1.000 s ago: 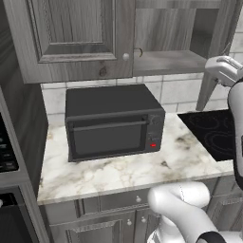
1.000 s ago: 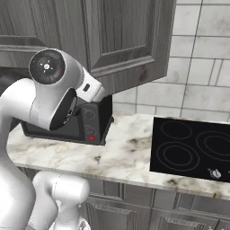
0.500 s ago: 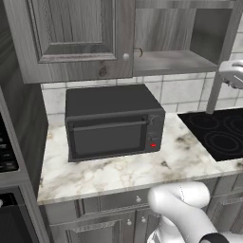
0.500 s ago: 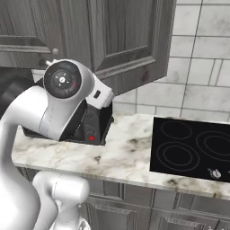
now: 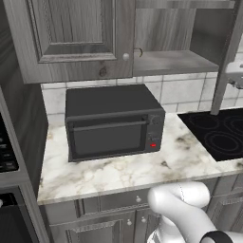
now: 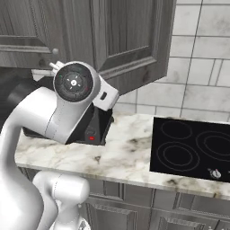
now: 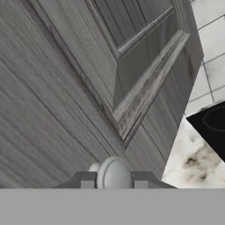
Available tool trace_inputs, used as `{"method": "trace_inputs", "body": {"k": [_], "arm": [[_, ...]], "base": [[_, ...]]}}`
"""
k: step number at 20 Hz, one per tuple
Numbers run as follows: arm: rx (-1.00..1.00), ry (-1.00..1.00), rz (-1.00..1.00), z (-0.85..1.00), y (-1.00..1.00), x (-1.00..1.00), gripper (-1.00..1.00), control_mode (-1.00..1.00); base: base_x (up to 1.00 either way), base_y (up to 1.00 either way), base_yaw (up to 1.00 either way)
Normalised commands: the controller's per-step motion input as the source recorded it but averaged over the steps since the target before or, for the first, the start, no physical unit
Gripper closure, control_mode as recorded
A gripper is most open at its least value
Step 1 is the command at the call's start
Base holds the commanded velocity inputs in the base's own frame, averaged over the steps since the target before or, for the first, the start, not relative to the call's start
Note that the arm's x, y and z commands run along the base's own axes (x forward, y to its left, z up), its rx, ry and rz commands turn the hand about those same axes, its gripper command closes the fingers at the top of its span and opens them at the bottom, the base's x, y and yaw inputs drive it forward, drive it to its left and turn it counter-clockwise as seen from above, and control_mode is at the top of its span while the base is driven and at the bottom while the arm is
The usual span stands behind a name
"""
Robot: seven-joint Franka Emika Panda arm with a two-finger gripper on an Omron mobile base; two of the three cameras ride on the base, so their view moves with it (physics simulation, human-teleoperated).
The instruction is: Open the cabinet and move the ladle to the pot. Then close the cabinet.
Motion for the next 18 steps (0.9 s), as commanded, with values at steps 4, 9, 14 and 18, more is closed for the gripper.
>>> {"method": "trace_inputs", "body": {"k": [4,9,14,18], "arm": [[0.0,0.0,0.04,-0.01,-0.1,-0.11,1.0,-1.0],[0.0,0.0,0.04,0.0,-0.09,-0.11,1.0,-1.0],[0.0,0.02,0.03,0.0,-0.08,-0.03,1.0,-1.0],[0.0,0.03,0.04,-0.01,-0.07,0.0,1.0,-1.0]], "base": [[0.0,0.0,0.0],[0.0,0.0,0.0],[0.0,0.0,0.0],[0.0,0.0,0.0]]}}
